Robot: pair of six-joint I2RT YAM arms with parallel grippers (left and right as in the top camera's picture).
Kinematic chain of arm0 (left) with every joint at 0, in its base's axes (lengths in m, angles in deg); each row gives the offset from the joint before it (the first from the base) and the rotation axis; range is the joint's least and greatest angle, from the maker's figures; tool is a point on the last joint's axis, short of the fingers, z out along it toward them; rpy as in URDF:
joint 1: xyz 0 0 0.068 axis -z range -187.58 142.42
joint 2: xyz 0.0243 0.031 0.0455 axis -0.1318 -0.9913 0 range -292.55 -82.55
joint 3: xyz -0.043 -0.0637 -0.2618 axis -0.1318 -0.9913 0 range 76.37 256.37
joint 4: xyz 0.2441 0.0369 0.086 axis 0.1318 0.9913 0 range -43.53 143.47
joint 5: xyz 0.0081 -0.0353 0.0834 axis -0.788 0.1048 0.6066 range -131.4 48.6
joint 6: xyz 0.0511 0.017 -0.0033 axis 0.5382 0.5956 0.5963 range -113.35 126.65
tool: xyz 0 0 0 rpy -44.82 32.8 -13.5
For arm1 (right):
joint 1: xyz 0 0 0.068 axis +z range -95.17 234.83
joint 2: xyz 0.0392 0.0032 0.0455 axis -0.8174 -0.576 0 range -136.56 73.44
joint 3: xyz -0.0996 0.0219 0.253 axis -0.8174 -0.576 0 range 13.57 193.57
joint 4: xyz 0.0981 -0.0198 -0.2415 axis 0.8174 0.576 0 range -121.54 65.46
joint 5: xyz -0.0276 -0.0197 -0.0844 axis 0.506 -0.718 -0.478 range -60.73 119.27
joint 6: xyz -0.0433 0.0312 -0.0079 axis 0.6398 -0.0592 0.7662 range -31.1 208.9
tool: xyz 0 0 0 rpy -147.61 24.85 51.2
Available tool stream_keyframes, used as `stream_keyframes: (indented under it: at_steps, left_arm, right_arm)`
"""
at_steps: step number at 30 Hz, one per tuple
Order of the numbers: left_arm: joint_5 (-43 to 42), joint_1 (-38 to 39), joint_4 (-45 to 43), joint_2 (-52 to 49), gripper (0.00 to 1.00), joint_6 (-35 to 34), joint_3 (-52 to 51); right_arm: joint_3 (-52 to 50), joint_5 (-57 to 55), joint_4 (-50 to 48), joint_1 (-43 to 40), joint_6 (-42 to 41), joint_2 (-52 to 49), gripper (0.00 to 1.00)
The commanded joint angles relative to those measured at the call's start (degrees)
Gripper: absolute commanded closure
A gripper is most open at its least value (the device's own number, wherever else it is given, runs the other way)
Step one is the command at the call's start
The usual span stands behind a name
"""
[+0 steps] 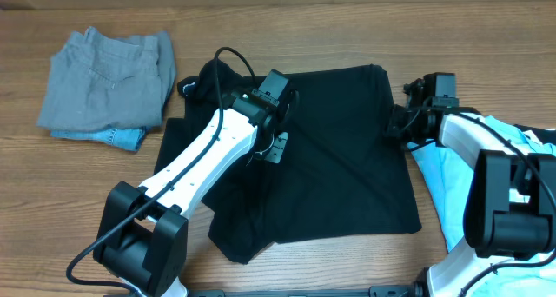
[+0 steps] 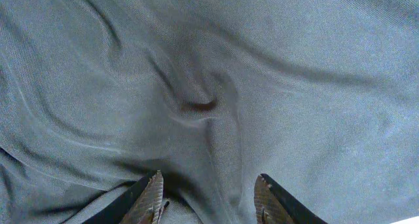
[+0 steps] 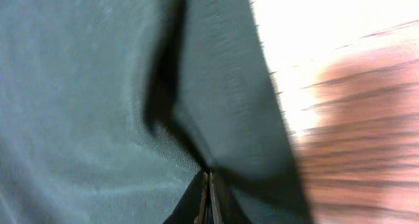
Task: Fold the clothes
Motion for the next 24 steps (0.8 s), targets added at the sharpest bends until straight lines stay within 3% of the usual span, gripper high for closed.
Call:
stream_keyframes:
  at_steps: [1, 4, 6, 7, 11, 19, 24]
  left_arm:
    - [1.6, -0.1, -0.2, -0.9, 0.5, 1.3, 0.6]
    - [1.9, -0.1, -0.5, -0.9, 0.48, 1.3, 0.6]
    - [2.1, -0.1, -0.5, -0.9, 0.47, 1.3, 0.6]
    - [2.2, -0.1, -0.5, -0.9, 0.47, 1.3, 0.6]
    - [3.8, -0.3, 0.3, -0.9, 0.47, 1.3, 0.6]
    - [3.3, -2.9, 0.6, -0.9, 0.5, 0.6, 0.6]
    - [3.2, -3.1, 0.8, -0.9, 0.49, 0.7, 0.6]
  right_arm:
    - [5.2, -1.4, 3.7, -2.1, -1.3, 2.2, 0.96]
    - [5.6, -4.2, 4.4, -2.1, -1.7, 2.3, 0.94]
    - [5.6, -9.3, 4.4, -2.2, -5.1, 2.3, 0.7]
    - [5.6, -9.5, 4.0, -2.2, -5.9, 2.3, 0.64]
    - [5.6, -5.1, 0.0, -2.2, -4.2, 2.2, 0.55]
    - [5.5, -2.8, -12.3, -0.5, -4.4, -0.2, 0.59]
    - [5.5, 0.9, -19.1, -0.3, -9.1, -4.9, 0.59]
